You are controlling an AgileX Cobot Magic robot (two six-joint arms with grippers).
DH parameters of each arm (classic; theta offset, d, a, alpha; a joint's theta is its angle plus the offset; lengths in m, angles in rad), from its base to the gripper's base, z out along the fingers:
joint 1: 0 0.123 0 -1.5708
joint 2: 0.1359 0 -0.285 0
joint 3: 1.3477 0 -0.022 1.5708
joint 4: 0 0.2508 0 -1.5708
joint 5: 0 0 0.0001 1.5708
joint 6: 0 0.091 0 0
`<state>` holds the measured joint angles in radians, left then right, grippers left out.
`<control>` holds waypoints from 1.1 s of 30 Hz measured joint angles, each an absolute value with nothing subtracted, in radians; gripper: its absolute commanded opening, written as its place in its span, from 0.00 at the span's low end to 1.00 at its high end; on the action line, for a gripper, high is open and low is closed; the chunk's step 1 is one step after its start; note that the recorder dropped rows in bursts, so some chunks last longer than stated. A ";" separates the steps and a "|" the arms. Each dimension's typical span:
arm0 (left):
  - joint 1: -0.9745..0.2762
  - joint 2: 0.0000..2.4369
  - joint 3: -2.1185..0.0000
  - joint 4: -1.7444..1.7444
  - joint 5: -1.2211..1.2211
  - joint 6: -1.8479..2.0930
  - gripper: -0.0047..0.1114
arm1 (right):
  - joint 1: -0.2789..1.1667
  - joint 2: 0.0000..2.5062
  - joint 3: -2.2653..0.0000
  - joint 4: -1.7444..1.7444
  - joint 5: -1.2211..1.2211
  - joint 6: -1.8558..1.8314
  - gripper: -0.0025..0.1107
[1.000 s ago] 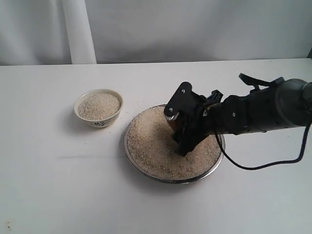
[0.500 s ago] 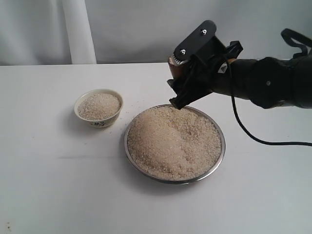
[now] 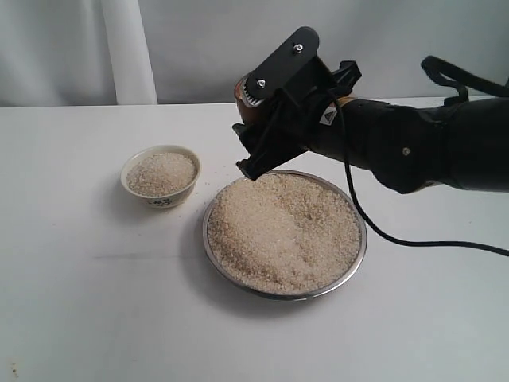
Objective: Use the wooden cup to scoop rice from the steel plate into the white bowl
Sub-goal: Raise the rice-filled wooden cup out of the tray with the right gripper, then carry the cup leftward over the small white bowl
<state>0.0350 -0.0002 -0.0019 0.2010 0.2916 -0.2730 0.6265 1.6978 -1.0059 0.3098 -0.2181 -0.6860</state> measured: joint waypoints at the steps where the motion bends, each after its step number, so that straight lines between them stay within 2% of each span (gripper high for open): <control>1: 0.035 0.000 -0.002 0.201 0.292 -0.273 0.04 | 0.627 1.707 -1.022 0.310 -0.201 -0.684 0.02; 20: 0.035 0.000 -0.002 0.201 0.292 -0.273 0.04 | 0.638 2.120 -1.698 0.215 0.256 -0.683 0.02; 24: 0.035 0.000 -0.002 0.201 0.292 -0.273 0.04 | 0.675 2.194 -1.810 0.024 0.329 -0.591 0.02; 33: 0.035 0.000 -0.002 0.201 0.292 -0.273 0.04 | 0.787 2.368 -2.052 -0.671 0.622 -0.185 0.02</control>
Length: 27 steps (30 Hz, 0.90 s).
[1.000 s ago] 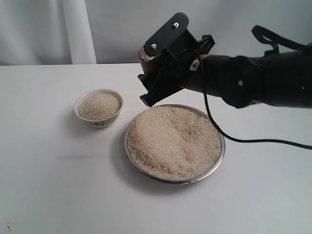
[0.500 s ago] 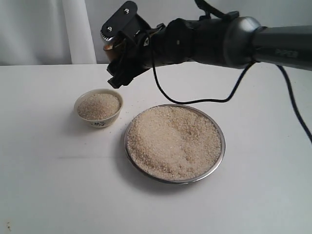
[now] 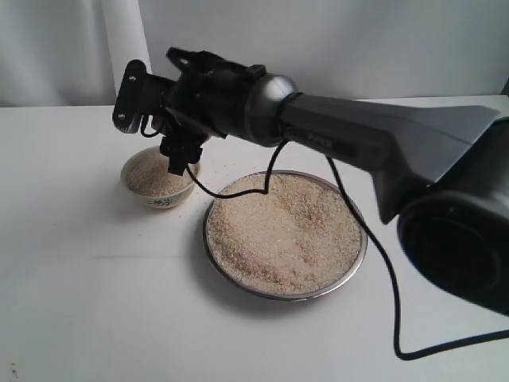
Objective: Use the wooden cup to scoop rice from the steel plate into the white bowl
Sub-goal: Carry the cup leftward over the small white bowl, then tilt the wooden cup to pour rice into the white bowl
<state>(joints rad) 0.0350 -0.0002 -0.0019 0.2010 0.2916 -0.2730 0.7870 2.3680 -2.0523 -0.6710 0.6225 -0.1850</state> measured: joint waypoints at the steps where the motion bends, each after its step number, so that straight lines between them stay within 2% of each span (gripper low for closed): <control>1: 0.035 0.000 -0.002 0.201 0.292 -0.273 0.04 | 0.794 2.384 -2.074 -0.707 0.642 -0.172 0.02; 11: 0.035 0.000 -0.002 0.201 0.292 -0.273 0.04 | 0.833 2.494 -2.216 -0.909 0.773 -0.164 0.02; 27: 0.035 0.000 -0.002 0.201 0.292 -0.273 0.04 | 0.859 2.552 -2.225 -1.060 0.823 -0.298 0.02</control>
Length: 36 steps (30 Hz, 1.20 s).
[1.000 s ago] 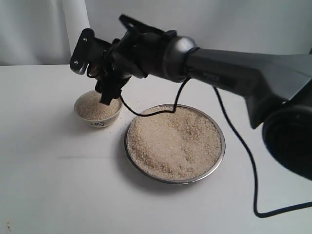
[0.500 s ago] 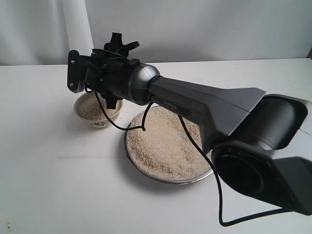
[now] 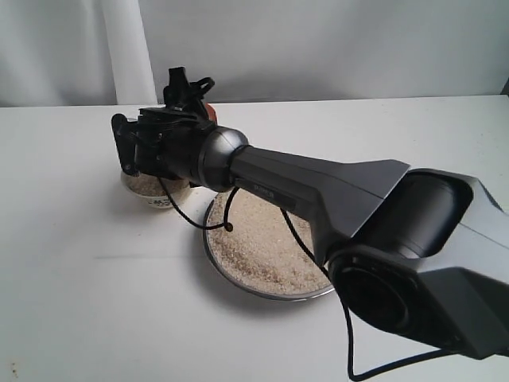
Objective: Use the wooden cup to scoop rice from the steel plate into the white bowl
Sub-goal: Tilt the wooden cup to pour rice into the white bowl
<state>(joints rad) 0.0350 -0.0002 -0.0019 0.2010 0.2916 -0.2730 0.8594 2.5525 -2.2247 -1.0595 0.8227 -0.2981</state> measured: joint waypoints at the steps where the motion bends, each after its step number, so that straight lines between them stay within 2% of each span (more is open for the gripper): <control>1: 0.035 0.000 -0.002 0.201 0.292 -0.273 0.04 | 0.864 2.552 -2.225 -1.064 0.823 -0.313 0.02; 16: 0.035 0.000 -0.002 0.201 0.292 -0.273 0.04 | 0.869 2.591 -2.226 -1.224 0.823 -0.393 0.02; 36: 0.035 0.000 -0.002 0.201 0.292 -0.273 0.04 | 0.887 2.574 -2.226 -1.229 0.819 -0.549 0.02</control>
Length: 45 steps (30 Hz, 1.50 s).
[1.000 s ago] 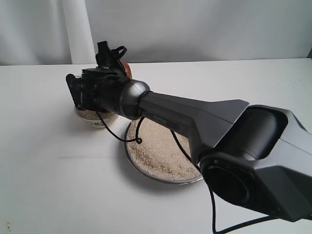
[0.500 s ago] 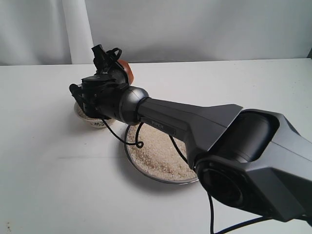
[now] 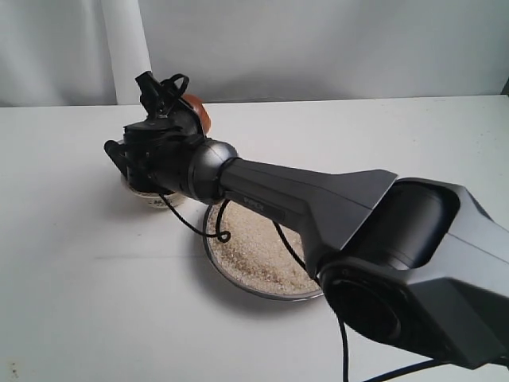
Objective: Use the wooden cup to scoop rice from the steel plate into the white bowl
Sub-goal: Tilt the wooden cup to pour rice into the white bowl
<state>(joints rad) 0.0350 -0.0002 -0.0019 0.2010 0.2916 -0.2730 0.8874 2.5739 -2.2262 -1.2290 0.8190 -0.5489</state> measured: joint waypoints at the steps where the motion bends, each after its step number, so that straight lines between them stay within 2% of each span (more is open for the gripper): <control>1: 0.035 0.000 -0.002 0.201 0.292 -0.273 0.04 | 0.887 2.566 -2.226 -1.229 0.819 -0.549 0.02; 23: 0.035 0.000 -0.002 0.201 0.292 -0.273 0.04 | 0.907 2.525 -2.214 -1.151 0.845 -0.688 0.02; 29: 0.035 0.000 -0.002 0.201 0.292 -0.273 0.04 | 0.907 2.476 -2.094 -1.198 0.858 -0.728 0.02; 45: 0.035 0.000 -0.002 0.201 0.292 -0.273 0.04 | 0.916 2.467 -2.078 -1.331 0.850 -0.647 0.02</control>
